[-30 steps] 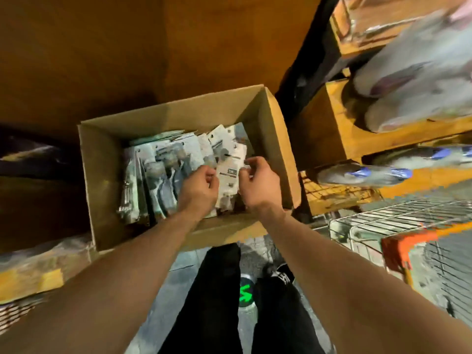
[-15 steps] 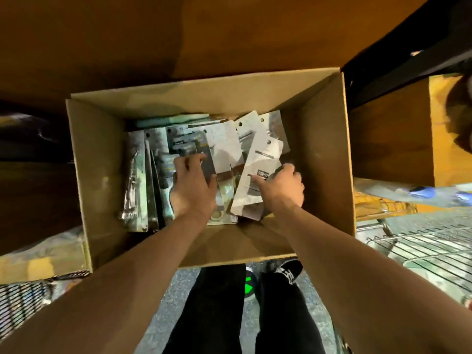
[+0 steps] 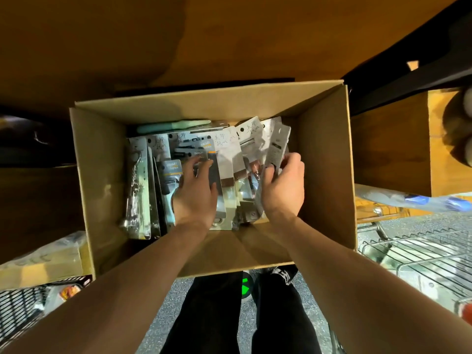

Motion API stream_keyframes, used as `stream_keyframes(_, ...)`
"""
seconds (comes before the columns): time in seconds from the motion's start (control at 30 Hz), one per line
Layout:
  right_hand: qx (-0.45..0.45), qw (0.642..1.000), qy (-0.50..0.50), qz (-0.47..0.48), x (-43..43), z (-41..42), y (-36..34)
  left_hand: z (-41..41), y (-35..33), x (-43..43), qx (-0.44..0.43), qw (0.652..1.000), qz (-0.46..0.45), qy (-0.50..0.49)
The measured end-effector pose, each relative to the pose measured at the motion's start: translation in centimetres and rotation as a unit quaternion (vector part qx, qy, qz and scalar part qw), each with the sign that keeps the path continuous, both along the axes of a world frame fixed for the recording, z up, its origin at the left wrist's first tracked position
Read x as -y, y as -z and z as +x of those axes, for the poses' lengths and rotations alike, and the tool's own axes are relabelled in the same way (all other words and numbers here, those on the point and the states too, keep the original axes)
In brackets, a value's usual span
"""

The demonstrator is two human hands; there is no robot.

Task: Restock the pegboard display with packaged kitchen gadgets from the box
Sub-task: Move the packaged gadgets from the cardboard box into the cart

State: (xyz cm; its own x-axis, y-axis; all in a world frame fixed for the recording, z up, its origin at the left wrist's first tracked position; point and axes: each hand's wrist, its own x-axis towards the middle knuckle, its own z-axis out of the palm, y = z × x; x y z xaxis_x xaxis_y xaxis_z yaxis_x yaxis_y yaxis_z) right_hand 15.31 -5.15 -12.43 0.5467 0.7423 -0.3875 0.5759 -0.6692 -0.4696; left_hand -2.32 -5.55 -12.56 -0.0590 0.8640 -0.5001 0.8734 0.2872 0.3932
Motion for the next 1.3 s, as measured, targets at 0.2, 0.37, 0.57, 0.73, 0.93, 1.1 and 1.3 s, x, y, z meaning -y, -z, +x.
stream_keyframes(0.2,0.025,0.984,-0.17,-0.04,-0.3,-1.5,0.4,-0.1,0.1,0.5,0.027,0.999,-0.007,-0.015)
stream_keyframes(0.37,-0.092,0.981,-0.147,-0.086,-0.5,-2.2,0.6,-0.5,0.3,0.5,0.058,0.998,0.003,-0.038)
stream_keyframes(0.57,-0.16,0.971,-0.113,-0.139,0.6,-2.8,1.4,-1.0,0.3,0.1,0.069,0.996,0.007,-0.063)
stream_keyframes(0.73,-0.136,0.968,-0.114,-0.176,0.3,-3.6,1.7,-0.8,0.4,0.1,0.044,0.999,0.01,-0.031)
stream_keyframes(0.93,-0.102,0.975,-0.122,-0.154,-0.2,-2.4,1.7,-1.2,0.3,0.3,0.012,0.999,0.023,0.038)
stream_keyframes(1.1,-0.054,0.985,-0.097,-0.128,-1.2,-1.3,1.9,-1.1,0.2,0.9,-0.014,0.993,0.039,0.109)
stream_keyframes(1.3,-0.008,0.978,-0.06,-0.198,-1.8,0.0,2.2,-0.9,0.0,-0.1,0.0,0.996,0.025,0.091)
